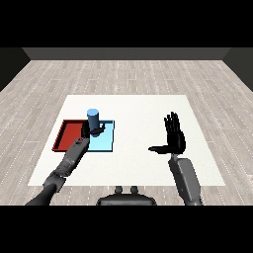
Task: Pick the blue can and put it in the blue box
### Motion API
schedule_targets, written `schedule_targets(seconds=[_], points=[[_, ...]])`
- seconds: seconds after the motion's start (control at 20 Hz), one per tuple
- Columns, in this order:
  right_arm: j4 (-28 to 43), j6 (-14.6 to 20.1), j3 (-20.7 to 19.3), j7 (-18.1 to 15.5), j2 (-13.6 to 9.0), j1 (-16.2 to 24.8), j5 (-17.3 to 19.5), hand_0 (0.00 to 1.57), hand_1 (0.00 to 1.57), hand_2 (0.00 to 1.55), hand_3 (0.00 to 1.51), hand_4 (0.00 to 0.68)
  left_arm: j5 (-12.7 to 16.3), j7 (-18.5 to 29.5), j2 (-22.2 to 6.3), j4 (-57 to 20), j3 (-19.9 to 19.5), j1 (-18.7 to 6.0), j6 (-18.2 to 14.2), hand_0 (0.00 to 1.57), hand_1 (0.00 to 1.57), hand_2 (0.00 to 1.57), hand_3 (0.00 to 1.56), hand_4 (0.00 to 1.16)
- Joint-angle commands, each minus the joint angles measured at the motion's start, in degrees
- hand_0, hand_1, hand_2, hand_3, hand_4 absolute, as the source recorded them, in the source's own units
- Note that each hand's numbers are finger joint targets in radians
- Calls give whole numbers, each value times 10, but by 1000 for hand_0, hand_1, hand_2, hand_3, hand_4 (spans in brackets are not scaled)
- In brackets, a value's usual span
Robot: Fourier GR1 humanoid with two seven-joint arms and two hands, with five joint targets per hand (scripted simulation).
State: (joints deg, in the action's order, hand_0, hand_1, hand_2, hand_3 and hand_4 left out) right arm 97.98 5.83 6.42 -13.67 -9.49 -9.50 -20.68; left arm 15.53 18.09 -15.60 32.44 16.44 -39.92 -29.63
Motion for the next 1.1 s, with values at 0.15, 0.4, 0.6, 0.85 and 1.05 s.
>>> schedule_targets(seconds=[0.15, 0.4, 0.6, 0.85, 1.05], points=[[-65, -27, -25, -36, 10, 3, -17, 0, 0, 0, 0, 0, -37, -12, 21, -198, -7, -78, 22, 1571, 1571, 1560, 1463, 1029], [-97, -13, -26, -24, 13, -25, 0, 0, 0, 0, 0, 0, -25, -40, 61, -266, -32, -95, 15, 1063, 1063, 1049, 1111, 919], [-74, -24, -45, -8, 5, -14, -25, 0, 0, 0, 0, 0, 4, -17, 49, -279, -71, -71, 36, 865, 865, 943, 980, 808], [-70, -65, -72, -22, -11, 3, -60, 0, 0, 0, 0, 0, -31, -72, 47, -322, -43, -91, 41, 0, 0, 0, 0, 357], [-56, -49, -58, -22, -11, 5, -24, 0, 0, 0, 0, 0, -42, -56, 50, -311, -40, -91, -18, 0, 0, 0, 0, 0]])
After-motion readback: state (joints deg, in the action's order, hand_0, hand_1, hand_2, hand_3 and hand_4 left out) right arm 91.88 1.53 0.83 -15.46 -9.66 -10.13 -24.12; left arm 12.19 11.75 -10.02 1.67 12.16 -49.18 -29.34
